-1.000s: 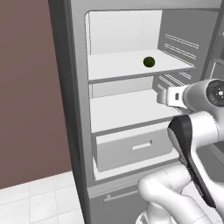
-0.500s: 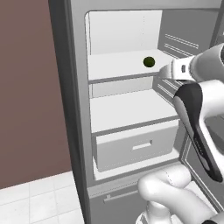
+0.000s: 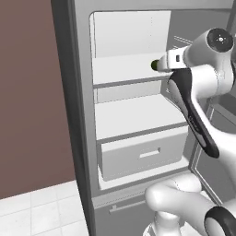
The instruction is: Place the cold items (lime and tomato) from the fridge in one tupperware on the dining counter. Place the warm items (hot dog and kebab skewer) in the stove area in another tupperware.
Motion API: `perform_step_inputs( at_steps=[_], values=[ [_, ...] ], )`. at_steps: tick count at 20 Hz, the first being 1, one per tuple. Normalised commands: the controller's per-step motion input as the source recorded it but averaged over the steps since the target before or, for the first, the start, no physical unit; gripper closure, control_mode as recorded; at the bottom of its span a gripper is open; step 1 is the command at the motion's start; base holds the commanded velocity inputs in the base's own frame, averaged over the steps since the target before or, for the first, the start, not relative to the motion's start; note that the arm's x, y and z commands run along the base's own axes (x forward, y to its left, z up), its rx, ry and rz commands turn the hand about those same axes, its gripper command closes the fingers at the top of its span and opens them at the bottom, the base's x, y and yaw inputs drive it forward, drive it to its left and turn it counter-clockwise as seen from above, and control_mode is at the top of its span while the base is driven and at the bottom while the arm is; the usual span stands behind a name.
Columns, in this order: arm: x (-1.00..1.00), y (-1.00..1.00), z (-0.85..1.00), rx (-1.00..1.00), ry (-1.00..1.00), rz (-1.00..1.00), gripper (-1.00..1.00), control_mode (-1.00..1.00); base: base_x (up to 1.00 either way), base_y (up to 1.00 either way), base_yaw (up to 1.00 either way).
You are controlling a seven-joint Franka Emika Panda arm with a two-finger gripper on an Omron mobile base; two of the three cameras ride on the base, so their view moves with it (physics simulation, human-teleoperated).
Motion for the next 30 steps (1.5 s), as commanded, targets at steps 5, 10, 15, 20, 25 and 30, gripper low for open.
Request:
perform_step_inputs(
  at_steps=[5,10,15,20,25,30],
  values=[
    [0.86,-0.12,-0.22,0.0,0.09,0.0,-1.0,-1.0,0.0,0.0,0.0],
    [0.84,-0.22,-0.3,0.0,0.07,0.0,-1.0,-1.0,0.0,0.0,0.0],
    [0.84,-0.04,-0.2,0.0,0.03,0.0,-1.0,-1.0,0.0,0.0,0.0],
    [0.72,-0.11,-0.23,0.0,0.01,0.0,-1.0,-1.0,0.0,0.0,0.0],
    [0.63,-0.14,-0.16,0.0,0.0,0.0,-1.0,-1.0,0.0,0.0,0.0],
    [0.53,0.0,-0.11,-0.03,0.0,0.0,-1.0,-1.0,0.0,0.0,0.0]
  ],
)
